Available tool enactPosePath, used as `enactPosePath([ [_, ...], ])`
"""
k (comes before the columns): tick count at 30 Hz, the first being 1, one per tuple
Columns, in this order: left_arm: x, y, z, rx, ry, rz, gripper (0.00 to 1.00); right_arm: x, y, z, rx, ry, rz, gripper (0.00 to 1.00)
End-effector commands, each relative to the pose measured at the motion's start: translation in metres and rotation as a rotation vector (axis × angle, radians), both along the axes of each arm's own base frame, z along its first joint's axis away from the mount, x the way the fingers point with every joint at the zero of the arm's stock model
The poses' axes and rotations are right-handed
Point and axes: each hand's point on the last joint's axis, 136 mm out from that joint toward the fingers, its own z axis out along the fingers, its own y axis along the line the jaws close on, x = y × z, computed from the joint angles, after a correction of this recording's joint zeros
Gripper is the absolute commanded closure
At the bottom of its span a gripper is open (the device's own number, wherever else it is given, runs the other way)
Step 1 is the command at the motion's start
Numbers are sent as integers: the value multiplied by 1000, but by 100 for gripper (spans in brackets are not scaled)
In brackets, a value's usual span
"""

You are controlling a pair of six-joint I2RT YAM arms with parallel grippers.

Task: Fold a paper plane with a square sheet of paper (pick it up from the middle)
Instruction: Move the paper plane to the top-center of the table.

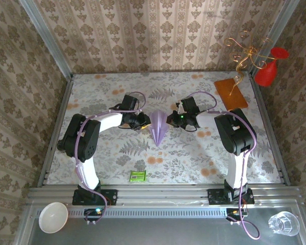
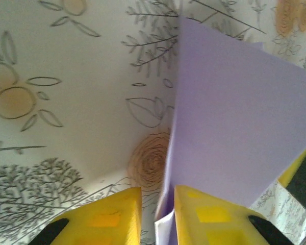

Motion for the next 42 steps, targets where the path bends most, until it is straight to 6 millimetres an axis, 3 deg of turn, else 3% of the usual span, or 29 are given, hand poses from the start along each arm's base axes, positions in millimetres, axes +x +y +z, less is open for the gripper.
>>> enactPosePath([
  [1,-8,11,-11,42,44,12,74,-3,-2,-9,-12,13,11,94],
  [6,-9,16,-1,79,39,-1,71,-2,-1,-6,-5,8,12,94],
  [12,-13,18,38,53,-43,6,62,-3,0,-3,3,6,14,94],
  [15,-23,7,47,15,-54,-8,59,-3,0,-3,6,10,14,94],
  [22,-38,-22,31,-13,5,-81,56,-5,0,-7,8,22,13,94],
  [34,-41,-43,20,0,37,-150,55,-7,-1,-7,5,24,18,94],
  [42,-57,-50,13,58,44,-203,56,-7,-1,-7,3,25,18,94],
])
